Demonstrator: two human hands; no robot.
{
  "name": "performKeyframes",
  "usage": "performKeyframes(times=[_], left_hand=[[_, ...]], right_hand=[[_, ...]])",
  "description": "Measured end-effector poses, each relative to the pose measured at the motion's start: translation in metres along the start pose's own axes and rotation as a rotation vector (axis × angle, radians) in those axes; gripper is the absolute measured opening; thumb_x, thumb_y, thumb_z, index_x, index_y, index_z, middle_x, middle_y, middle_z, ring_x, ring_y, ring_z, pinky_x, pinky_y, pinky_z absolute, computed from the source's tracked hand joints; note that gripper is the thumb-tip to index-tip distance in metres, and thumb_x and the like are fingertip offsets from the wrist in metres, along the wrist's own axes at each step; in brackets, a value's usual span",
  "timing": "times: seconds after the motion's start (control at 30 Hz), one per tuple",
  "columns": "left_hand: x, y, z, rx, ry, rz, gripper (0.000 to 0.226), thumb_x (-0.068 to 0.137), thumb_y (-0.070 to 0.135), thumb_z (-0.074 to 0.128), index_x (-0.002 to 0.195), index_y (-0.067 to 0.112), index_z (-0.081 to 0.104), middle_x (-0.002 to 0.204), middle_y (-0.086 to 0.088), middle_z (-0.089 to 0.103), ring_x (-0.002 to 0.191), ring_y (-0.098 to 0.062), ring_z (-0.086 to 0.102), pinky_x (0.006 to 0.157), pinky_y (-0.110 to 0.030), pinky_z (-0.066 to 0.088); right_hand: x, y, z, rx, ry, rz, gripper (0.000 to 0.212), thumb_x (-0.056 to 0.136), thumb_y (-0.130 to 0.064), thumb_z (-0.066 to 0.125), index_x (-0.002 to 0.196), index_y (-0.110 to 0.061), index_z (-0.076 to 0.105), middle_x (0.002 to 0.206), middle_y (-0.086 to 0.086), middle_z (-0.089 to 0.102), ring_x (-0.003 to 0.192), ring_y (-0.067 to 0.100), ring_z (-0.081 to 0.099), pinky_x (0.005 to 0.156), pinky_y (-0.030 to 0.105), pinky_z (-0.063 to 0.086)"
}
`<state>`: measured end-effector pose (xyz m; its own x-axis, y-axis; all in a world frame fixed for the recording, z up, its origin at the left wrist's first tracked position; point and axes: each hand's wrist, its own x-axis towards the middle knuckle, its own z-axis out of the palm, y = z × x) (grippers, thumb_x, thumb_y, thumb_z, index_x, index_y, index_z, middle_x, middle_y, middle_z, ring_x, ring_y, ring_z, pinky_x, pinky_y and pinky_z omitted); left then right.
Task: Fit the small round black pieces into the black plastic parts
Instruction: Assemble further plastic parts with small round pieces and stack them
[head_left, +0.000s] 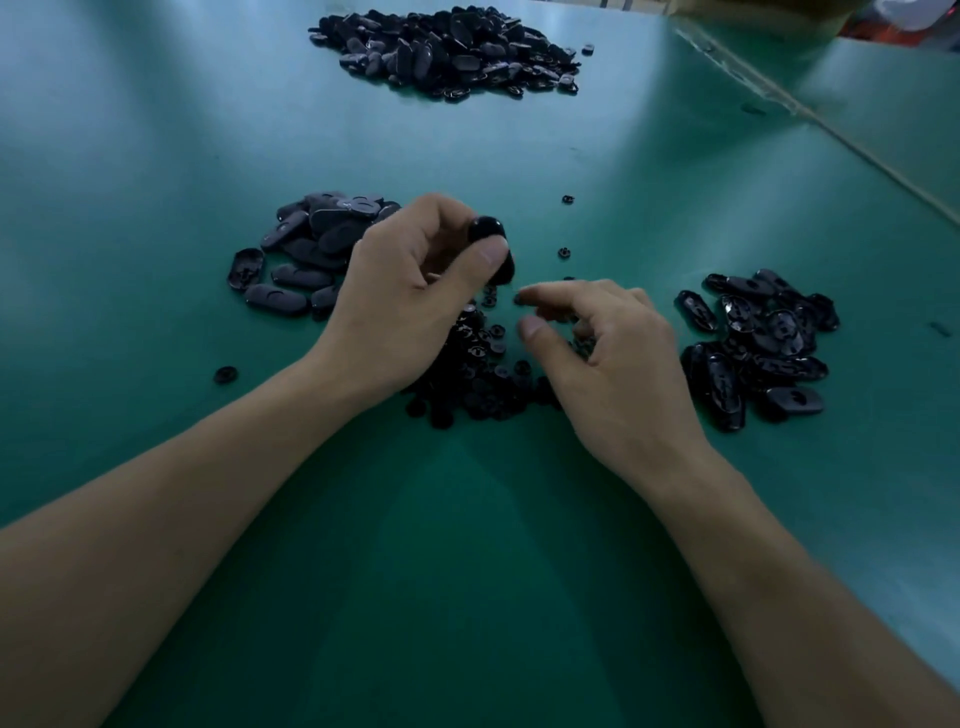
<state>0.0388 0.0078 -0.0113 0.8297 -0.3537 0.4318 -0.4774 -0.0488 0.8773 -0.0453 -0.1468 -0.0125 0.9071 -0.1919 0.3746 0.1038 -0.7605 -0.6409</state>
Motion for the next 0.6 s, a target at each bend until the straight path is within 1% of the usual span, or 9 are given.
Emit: performKeyframes(times=[0.07, 0.1, 0.17, 0.27, 0.33, 0.4, 0.47, 0.53, 0.6], left_hand=[[0.0006, -0.0009, -0.0001, -0.052, 0.009, -0.016, 0.008, 0.098, 0.019, 0.057, 0.092, 0.022, 0.054, 0.089, -0.003, 0.075, 0.081, -0.019, 0.074, 0.076, -0.035, 0.06], [0.0006, -0.0014, -0.0001, -0.06, 0.015, -0.021, 0.009, 0.098, 0.018, 0.057, 0.092, 0.023, 0.052, 0.086, -0.002, 0.074, 0.078, -0.019, 0.074, 0.074, -0.036, 0.061], [0.0009, -0.0026, -0.0004, -0.039, 0.029, -0.016, 0.009, 0.097, 0.019, 0.058, 0.093, 0.024, 0.052, 0.082, -0.001, 0.073, 0.072, -0.018, 0.073, 0.072, -0.039, 0.061], [0.0022, -0.0038, -0.0012, 0.009, 0.046, 0.006, 0.012, 0.094, 0.022, 0.063, 0.101, 0.029, 0.057, 0.082, 0.002, 0.074, 0.073, -0.016, 0.073, 0.074, -0.041, 0.061], [0.0027, -0.0046, -0.0016, 0.055, 0.054, 0.024, 0.022, 0.093, 0.021, 0.066, 0.112, 0.032, 0.06, 0.081, 0.005, 0.073, 0.076, -0.012, 0.073, 0.077, -0.043, 0.061], [0.0028, -0.0052, -0.0018, 0.092, 0.051, 0.035, 0.034, 0.093, 0.019, 0.067, 0.123, 0.034, 0.06, 0.082, 0.011, 0.072, 0.08, -0.011, 0.073, 0.079, -0.043, 0.061], [0.0028, -0.0058, -0.0017, 0.106, 0.044, 0.031, 0.043, 0.094, 0.017, 0.066, 0.133, 0.033, 0.058, 0.083, 0.018, 0.071, 0.082, -0.011, 0.072, 0.082, -0.039, 0.06], [0.0027, -0.006, -0.0018, 0.109, 0.048, 0.02, 0.047, 0.094, 0.016, 0.066, 0.139, 0.026, 0.055, 0.084, 0.019, 0.071, 0.083, -0.009, 0.072, 0.083, -0.033, 0.059], [0.0028, -0.0044, -0.002, 0.118, 0.061, 0.015, 0.042, 0.093, 0.015, 0.068, 0.132, 0.025, 0.057, 0.086, 0.014, 0.072, 0.081, -0.006, 0.072, 0.082, -0.03, 0.059]], right_hand=[[0.0006, -0.0009, 0.002, -0.115, -0.046, -0.007, 0.031, 0.093, -0.039, 0.064, 0.12, -0.025, 0.069, 0.106, -0.007, 0.063, 0.108, 0.016, 0.047, 0.094, 0.028, 0.041], [0.001, -0.0022, 0.0031, -0.143, -0.073, -0.01, 0.033, 0.093, -0.043, 0.063, 0.12, -0.027, 0.069, 0.105, -0.006, 0.061, 0.109, 0.017, 0.046, 0.095, 0.03, 0.041], [0.0018, -0.004, 0.0047, -0.185, -0.119, -0.029, 0.03, 0.092, -0.047, 0.062, 0.116, -0.031, 0.071, 0.101, -0.005, 0.058, 0.107, 0.018, 0.045, 0.094, 0.034, 0.042], [0.0019, -0.0038, 0.0051, -0.184, -0.131, -0.048, 0.019, 0.093, -0.042, 0.063, 0.105, -0.033, 0.074, 0.094, -0.004, 0.057, 0.101, 0.018, 0.045, 0.088, 0.035, 0.043], [0.0023, -0.0035, 0.0052, -0.17, -0.123, -0.044, 0.015, 0.093, -0.04, 0.064, 0.1, -0.03, 0.074, 0.091, -0.004, 0.058, 0.097, 0.018, 0.046, 0.085, 0.034, 0.042], [0.0026, -0.0044, 0.0057, -0.177, -0.122, -0.043, 0.017, 0.092, -0.041, 0.064, 0.096, -0.026, 0.073, 0.089, -0.003, 0.061, 0.095, 0.018, 0.048, 0.083, 0.032, 0.042], [0.003, -0.0055, 0.0059, -0.183, -0.111, -0.042, 0.018, 0.092, -0.039, 0.065, 0.095, -0.024, 0.074, 0.088, -0.003, 0.063, 0.092, 0.019, 0.05, 0.081, 0.031, 0.041], [0.0035, -0.0055, 0.0055, -0.18, -0.086, -0.033, 0.018, 0.092, -0.039, 0.065, 0.098, -0.024, 0.075, 0.087, -0.005, 0.064, 0.091, 0.018, 0.052, 0.081, 0.031, 0.042], [0.0036, -0.0064, 0.0051, -0.168, -0.064, -0.017, 0.025, 0.092, -0.043, 0.064, 0.104, -0.024, 0.074, 0.086, -0.006, 0.064, 0.09, 0.018, 0.054, 0.083, 0.031, 0.044]])
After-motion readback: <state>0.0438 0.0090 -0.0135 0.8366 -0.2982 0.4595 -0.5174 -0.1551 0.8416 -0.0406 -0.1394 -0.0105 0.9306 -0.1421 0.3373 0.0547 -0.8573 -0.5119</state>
